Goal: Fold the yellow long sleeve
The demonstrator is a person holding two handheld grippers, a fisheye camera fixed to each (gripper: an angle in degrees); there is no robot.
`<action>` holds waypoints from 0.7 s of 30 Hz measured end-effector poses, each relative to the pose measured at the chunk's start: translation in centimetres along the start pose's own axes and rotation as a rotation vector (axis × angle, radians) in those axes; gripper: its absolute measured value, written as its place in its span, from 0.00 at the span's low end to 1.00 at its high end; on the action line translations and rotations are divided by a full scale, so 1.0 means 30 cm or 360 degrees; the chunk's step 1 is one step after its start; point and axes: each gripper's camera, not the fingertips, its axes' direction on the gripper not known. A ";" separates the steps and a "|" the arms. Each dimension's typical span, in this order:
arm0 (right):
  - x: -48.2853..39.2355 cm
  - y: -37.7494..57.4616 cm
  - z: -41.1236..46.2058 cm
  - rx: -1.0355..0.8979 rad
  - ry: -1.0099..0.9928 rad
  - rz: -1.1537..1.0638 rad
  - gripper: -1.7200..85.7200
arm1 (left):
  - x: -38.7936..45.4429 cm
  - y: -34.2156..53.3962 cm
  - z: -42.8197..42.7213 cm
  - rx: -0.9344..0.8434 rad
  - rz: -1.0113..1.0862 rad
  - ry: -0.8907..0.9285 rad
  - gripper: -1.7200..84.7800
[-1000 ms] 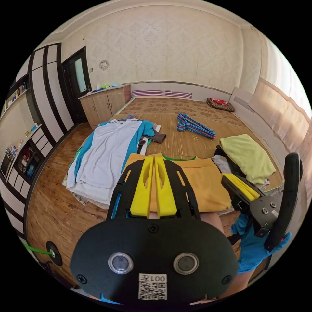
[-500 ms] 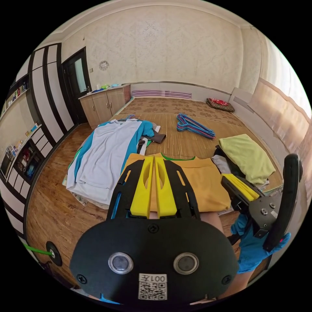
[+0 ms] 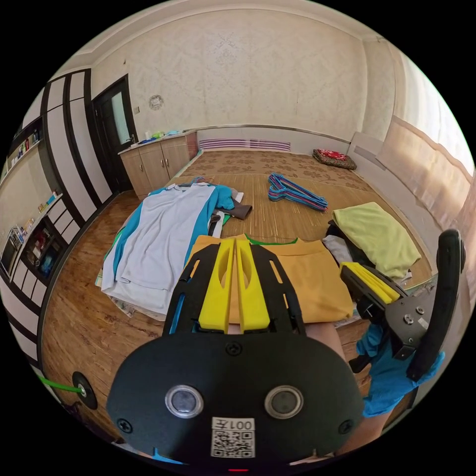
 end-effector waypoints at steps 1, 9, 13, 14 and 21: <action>0.003 0.000 0.000 -0.0002 -0.0010 0.0007 0.02 | 0.001 0.001 -0.001 0.0001 0.0001 -0.0001 0.00; 0.008 0.004 -0.011 0.0023 -0.0022 0.0023 0.02 | 0.006 0.004 -0.011 0.0006 0.0021 -0.0006 0.00; 0.004 0.007 -0.015 0.0030 -0.0022 0.0019 0.02 | 0.010 0.007 -0.019 0.0012 0.0031 -0.0017 0.00; 0.003 0.008 -0.015 0.0031 -0.0021 0.0017 0.02 | 0.010 0.007 -0.020 0.0012 0.0032 -0.0016 0.00; -0.007 0.013 -0.023 0.0042 -0.0013 0.0003 0.02 | 0.012 0.008 -0.039 0.0015 0.0034 -0.0011 0.00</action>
